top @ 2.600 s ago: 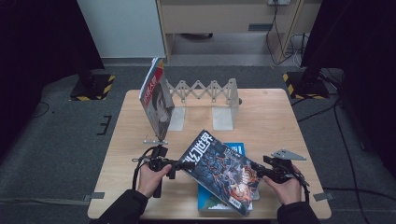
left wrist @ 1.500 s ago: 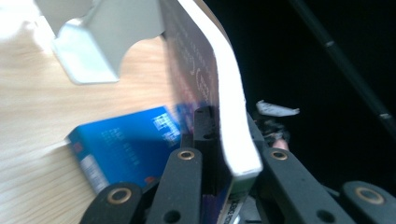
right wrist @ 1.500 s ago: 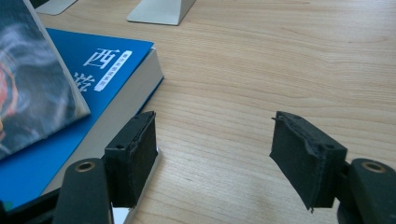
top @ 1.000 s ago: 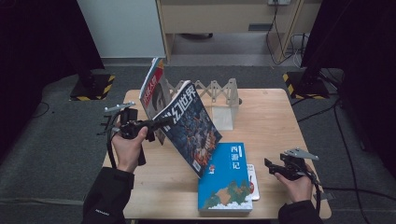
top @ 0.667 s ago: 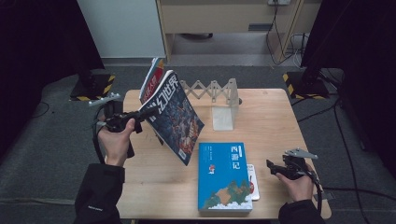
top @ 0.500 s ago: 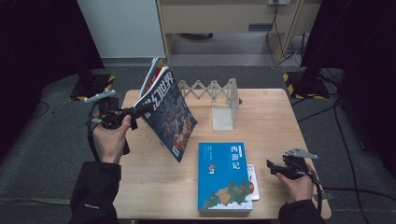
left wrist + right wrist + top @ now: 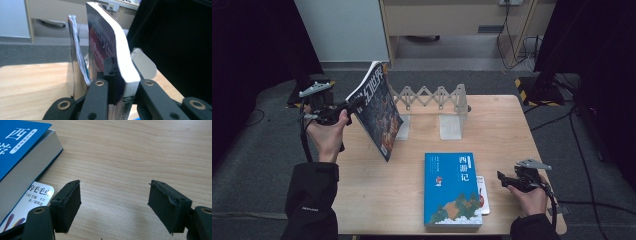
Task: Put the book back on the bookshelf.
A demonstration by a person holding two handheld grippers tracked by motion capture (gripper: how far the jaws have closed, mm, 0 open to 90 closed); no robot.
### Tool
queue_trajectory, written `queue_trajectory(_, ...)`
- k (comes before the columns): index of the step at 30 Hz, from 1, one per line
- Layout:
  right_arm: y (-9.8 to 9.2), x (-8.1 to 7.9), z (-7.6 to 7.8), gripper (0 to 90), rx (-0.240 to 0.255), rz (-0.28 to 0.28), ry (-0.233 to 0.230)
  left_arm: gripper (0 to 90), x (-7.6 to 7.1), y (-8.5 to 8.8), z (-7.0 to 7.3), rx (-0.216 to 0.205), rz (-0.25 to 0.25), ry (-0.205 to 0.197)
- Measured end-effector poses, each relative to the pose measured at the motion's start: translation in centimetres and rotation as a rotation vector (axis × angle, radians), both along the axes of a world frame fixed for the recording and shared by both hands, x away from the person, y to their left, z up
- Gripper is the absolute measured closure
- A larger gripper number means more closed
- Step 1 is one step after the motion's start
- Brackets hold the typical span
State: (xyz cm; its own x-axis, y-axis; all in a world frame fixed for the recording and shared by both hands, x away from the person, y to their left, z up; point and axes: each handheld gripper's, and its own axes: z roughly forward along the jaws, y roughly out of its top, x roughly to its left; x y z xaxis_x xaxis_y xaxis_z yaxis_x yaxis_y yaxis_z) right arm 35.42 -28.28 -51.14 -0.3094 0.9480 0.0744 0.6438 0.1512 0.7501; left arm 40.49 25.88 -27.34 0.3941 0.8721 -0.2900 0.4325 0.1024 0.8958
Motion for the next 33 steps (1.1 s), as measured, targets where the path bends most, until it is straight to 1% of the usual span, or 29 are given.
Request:
queue_trajectory(3,0.0,0.0,0.0,26.0,-0.002,0.003,-0.006,82.0,0.8,-0.3,0.1,0.003,0.025,-0.006)
queue_trajectory(5,0.0,0.1,0.0,26.0,-0.001,0.003,-0.001,82.0,1.2,-0.6,0.0,0.015,0.043,-0.011)
queue_trajectory(10,0.0,0.1,0.0,26.0,-0.005,0.004,-0.004,82.0,2.3,-1.7,-0.4,0.031,0.077,-0.018)
queue_trajectory(14,0.0,0.2,0.0,26.0,-0.003,0.006,-0.005,82.0,3.0,-2.8,-1.1,0.047,0.085,-0.019)
queue_trajectory(18,0.0,0.2,0.0,26.0,-0.001,0.008,-0.003,82.0,3.7,-3.7,-1.5,0.058,0.089,-0.007)
queue_trajectory(21,0.0,0.3,0.0,26.0,-0.006,0.01,-0.006,82.0,4.1,-4.2,-1.7,0.062,0.098,-0.011)
queue_trajectory(27,0.0,0.3,0.0,26.0,-0.005,0.01,-0.007,82.0,4.8,-5.5,-2.0,0.113,0.123,-0.026)
queue_trajectory(29,0.0,0.3,0.0,26.0,-0.003,0.008,-0.007,82.0,5.0,-5.8,-2.2,0.123,0.133,-0.034)
queue_trajectory(33,0.0,0.3,0.0,26.0,-0.002,0.011,-0.01,82.0,5.4,-6.1,-2.6,0.125,0.14,-0.033)
